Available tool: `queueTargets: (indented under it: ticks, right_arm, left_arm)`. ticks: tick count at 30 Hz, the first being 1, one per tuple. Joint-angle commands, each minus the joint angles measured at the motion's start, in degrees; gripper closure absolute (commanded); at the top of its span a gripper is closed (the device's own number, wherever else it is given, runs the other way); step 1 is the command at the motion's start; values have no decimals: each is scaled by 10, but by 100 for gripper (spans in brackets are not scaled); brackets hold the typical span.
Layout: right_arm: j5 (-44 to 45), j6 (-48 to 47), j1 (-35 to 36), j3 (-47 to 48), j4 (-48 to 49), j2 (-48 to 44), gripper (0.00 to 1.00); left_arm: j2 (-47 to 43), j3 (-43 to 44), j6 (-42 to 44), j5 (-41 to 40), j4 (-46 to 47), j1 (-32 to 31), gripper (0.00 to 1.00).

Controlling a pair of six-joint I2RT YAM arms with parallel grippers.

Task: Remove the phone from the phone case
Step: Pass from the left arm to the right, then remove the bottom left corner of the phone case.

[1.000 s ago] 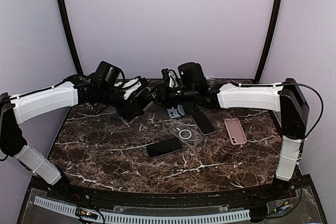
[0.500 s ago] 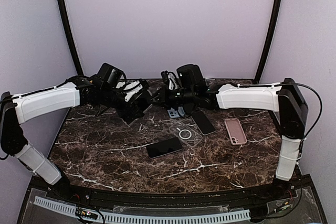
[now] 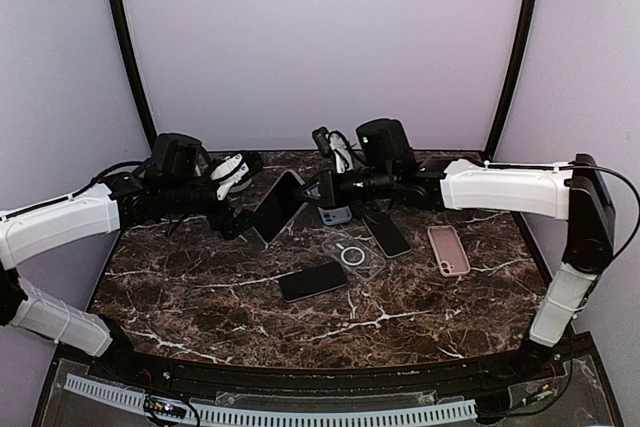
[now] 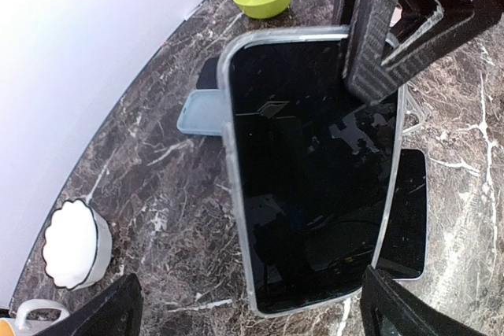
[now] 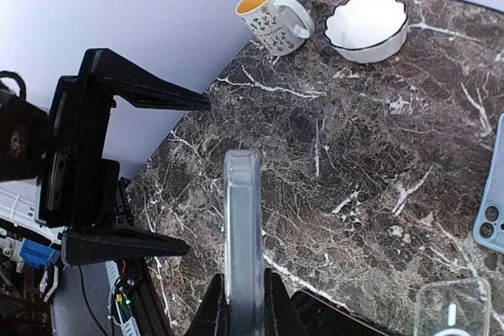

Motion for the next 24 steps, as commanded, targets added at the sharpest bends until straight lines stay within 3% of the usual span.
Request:
queueTargets:
  ticks: [1, 8, 14, 18, 24]
  right_arm:
    - [17, -104, 5, -35, 75, -79, 100]
    - [46, -165, 4, -114, 90, -166, 100]
    - [-31, -307, 8, -281, 231, -301, 100]
    - [-41, -346, 8, -314, 213, -357, 100]
    - [-129, -461, 8, -329, 146, -403, 100]
  left_arm:
    - [-42, -34, 23, -13, 65, -1, 1]
    - [-65, -39, 45, 20, 46, -1, 1]
    - [-120, -106, 117, 210, 61, 0, 1]
    - [-152, -139, 156, 306, 92, -1, 4]
    - [-134, -116, 236, 431, 15, -1, 15]
